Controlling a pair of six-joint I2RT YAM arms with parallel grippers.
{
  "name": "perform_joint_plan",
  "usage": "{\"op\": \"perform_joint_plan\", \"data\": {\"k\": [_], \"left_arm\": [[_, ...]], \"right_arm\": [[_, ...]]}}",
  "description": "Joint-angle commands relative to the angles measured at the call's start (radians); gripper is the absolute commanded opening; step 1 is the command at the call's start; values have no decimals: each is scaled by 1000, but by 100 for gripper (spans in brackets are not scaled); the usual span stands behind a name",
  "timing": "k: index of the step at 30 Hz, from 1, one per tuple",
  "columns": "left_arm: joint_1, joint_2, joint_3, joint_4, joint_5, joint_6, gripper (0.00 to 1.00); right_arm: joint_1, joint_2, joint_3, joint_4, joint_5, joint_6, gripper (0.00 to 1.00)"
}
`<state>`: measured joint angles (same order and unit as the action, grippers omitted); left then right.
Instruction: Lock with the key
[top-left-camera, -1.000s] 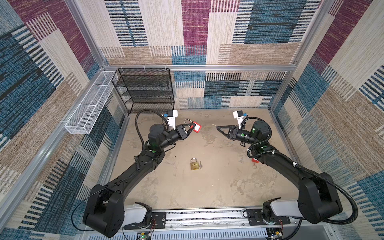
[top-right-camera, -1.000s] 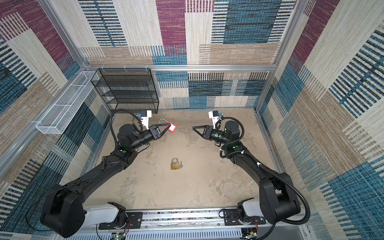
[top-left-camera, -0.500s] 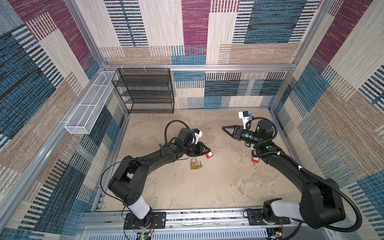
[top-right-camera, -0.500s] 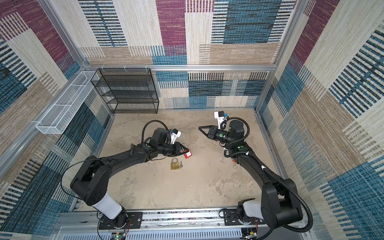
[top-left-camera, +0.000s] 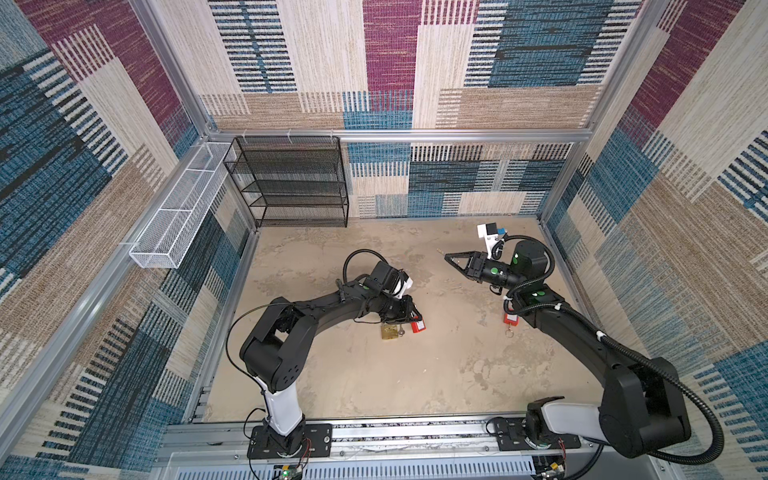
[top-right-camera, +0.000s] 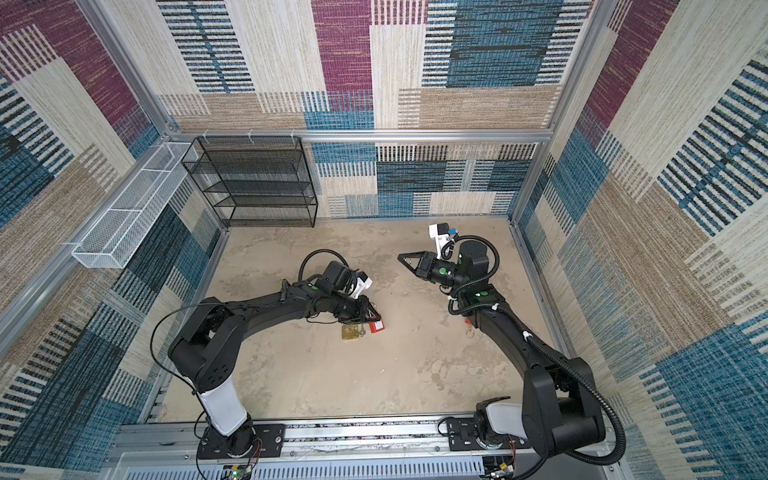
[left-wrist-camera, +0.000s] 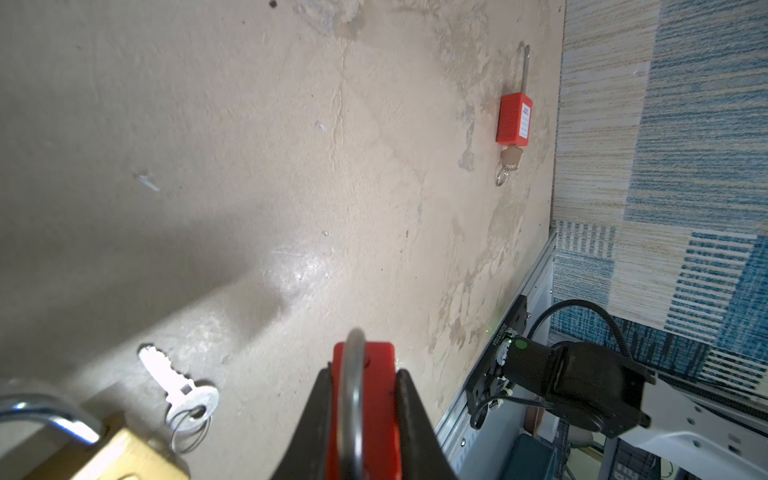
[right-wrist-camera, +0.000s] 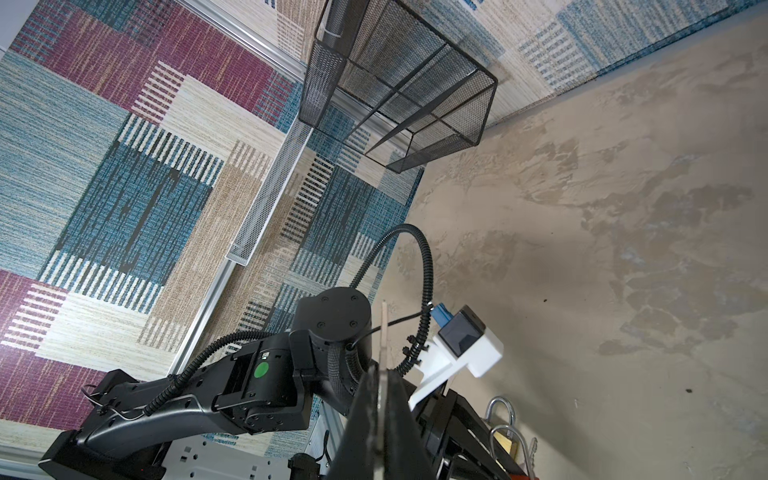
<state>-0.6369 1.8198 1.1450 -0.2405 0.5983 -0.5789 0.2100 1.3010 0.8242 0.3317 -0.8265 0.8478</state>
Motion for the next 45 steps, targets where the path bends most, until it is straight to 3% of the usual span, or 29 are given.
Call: {"op": "perform_joint_plan", "data": {"k": [1,21,35,45], "left_arm": [[-4,17,30,-69,-10,56,0],[-7,109,110,-139,-52,99,1],[-9,118,132,-169,-64,106,36],[-7,107,143,-188,-108,102,40]], "right_arm": [[0,-2,-4,15,3,-13,0],[-2,-1,-3,-6,4,-32,0],[-3,0,-2,-10,6,-35,0],[-3,-6,-1,-19,7,-42,0]]}}
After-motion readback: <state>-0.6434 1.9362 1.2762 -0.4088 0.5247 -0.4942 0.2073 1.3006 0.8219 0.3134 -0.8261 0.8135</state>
